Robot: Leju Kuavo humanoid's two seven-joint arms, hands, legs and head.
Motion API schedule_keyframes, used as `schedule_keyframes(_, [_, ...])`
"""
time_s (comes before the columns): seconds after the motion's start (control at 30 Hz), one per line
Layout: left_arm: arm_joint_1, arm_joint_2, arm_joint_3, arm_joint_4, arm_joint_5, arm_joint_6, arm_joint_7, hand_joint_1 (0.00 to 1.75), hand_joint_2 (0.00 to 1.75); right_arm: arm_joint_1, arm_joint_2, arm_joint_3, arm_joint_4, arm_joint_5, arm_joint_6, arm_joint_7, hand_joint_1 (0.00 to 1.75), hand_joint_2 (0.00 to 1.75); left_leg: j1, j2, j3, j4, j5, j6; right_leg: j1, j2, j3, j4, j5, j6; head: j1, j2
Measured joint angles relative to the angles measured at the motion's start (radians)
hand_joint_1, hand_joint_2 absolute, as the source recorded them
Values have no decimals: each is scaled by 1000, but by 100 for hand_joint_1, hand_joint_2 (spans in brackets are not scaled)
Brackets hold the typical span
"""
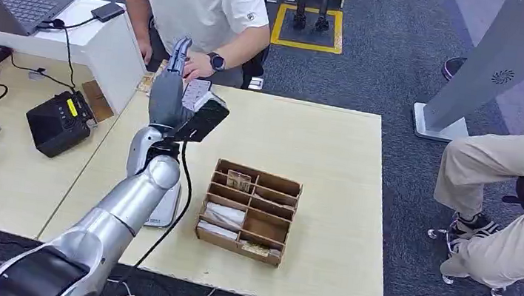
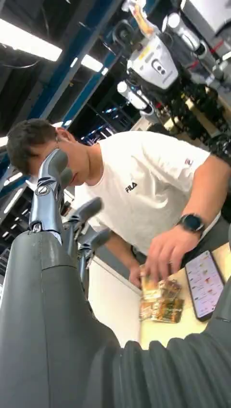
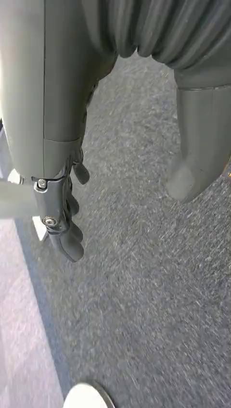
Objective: Pass the card to the sensor for recognition and then transmit it.
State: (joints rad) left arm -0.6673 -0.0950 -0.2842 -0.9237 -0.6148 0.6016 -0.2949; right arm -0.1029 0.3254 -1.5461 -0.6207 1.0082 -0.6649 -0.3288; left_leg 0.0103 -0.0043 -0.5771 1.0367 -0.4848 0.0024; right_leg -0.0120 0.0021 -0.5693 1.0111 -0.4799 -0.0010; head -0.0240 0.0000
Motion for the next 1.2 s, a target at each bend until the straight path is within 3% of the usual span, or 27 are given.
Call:
schedule_keyframes(0.1, [29, 2, 8, -39, 36, -3, -21, 0, 175, 0, 0, 0, -3, -10, 0, 3, 0, 175, 0, 0, 0, 0, 0, 0, 0, 0, 0, 0, 0, 0, 1, 0])
schedule_keyframes(0.17, [177, 6, 26, -223, 186, -7, -110, 0, 175, 1, 0, 0, -31, -40, 0, 40, 0, 175, 0, 0, 0, 0, -1, 0, 0, 1, -1, 0, 0, 0, 0, 0])
schedule_keyframes(0.23, [240, 6, 31, -296, 238, 0, -147, 0, 175, 4, 0, 0, -45, -50, 0, 55, 0, 175, 0, 1, 0, 0, -1, 0, 0, 1, -1, 0, 0, 0, 0, 0])
schedule_keyframes(0.53, [489, 0, 37, -563, 361, 39, -279, 0, 175, 19, 2, -1, -104, -75, 0, 115, 0, 175, 0, 1, 0, 0, -2, 1, 0, 1, -1, -1, -1, 0, 0, 0])
schedule_keyframes(0.87, [668, -10, 37, -746, 376, 71, -341, 0, 175, 36, 6, -1, -166, -92, 0, 176, 0, 175, 0, 1, 0, 0, -2, 1, 0, 1, -1, -1, -1, 0, 0, 0])
schedule_keyframes(1.2, [760, -36, 32, -811, 359, 84, -370, 0, 175, 46, 6, -1, -206, -95, 0, 201, 0, 175, 0, 1, 0, 0, -2, 1, 0, 1, -1, -1, -1, 0, 0, 0])
